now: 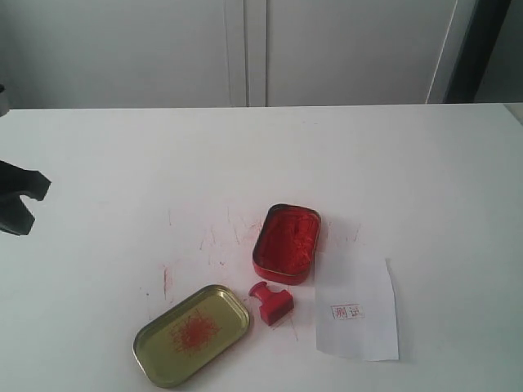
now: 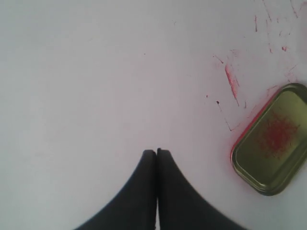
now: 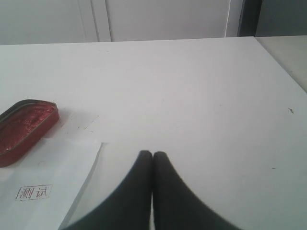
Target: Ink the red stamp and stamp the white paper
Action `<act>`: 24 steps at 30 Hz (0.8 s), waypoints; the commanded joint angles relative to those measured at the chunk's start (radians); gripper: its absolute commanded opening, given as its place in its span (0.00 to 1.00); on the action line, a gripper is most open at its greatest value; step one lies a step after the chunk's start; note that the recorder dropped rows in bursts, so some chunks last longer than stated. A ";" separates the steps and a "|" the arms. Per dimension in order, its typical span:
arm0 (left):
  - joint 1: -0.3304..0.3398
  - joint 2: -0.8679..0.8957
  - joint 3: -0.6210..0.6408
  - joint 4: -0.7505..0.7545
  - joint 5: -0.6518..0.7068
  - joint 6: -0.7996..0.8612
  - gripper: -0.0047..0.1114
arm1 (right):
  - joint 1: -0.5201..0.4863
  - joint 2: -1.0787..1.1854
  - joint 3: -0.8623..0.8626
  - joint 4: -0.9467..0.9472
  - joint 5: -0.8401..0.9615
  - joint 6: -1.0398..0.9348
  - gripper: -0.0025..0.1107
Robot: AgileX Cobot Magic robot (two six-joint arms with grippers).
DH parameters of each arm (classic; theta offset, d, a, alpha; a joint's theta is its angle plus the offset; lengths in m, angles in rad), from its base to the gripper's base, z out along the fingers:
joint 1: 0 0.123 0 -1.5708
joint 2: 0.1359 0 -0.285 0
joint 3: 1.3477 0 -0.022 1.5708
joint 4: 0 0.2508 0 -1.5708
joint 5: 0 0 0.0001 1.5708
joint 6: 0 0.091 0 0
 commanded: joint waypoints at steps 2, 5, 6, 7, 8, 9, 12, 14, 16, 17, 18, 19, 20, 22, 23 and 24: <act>0.002 -0.147 0.070 -0.013 0.003 0.005 0.04 | 0.000 -0.005 0.007 -0.007 -0.002 0.001 0.02; 0.002 -0.208 0.103 -0.026 0.003 0.005 0.04 | 0.000 -0.005 0.007 -0.007 -0.002 0.001 0.02; 0.002 -0.225 0.113 -0.032 0.003 0.005 0.04 | 0.000 -0.005 0.007 -0.007 -0.002 0.001 0.02; 0.002 -0.247 0.122 -0.039 0.003 0.005 0.04 | 0.000 -0.005 0.007 -0.007 -0.002 0.001 0.02; 0.002 -0.269 0.131 -0.043 0.001 0.005 0.04 | 0.000 -0.005 0.007 -0.007 -0.002 0.001 0.02; 0.002 -0.285 0.138 -0.048 0.001 0.005 0.04 | 0.000 -0.005 0.007 -0.007 -0.002 0.001 0.02; 0.002 -0.349 0.160 -0.052 0.001 0.005 0.04 | 0.000 -0.005 0.007 -0.007 -0.002 0.001 0.02; 0.002 -0.390 0.181 -0.052 0.001 0.005 0.04 | 0.000 -0.005 0.007 -0.007 -0.002 0.001 0.02; 0.002 -0.426 0.198 -0.052 0.001 0.005 0.04 | 0.000 -0.005 0.007 -0.007 -0.002 0.001 0.02; 0.002 -0.445 0.206 -0.052 0.001 0.005 0.04 | 0.000 -0.005 0.007 -0.007 -0.002 0.001 0.02; 0.002 -0.462 0.211 -0.052 0.005 0.005 0.04 | 0.000 -0.005 0.007 -0.007 -0.002 0.001 0.02; 0.002 -0.474 0.218 -0.052 0.005 0.005 0.04 | 0.000 -0.005 0.007 -0.007 -0.002 0.001 0.02; 0.002 -0.505 0.221 -0.052 0.014 0.005 0.04 | 0.000 -0.005 0.007 -0.007 -0.002 0.001 0.02; 0.002 -0.532 0.221 -0.052 0.025 0.005 0.04 | 0.000 -0.005 0.007 -0.007 -0.002 0.001 0.02; 0.002 -0.537 0.221 -0.048 0.027 0.005 0.04 | 0.000 -0.005 0.007 -0.007 -0.002 0.001 0.02; 0.002 -0.541 0.221 -0.046 0.027 0.005 0.04 | 0.000 -0.005 0.007 -0.007 -0.002 0.001 0.02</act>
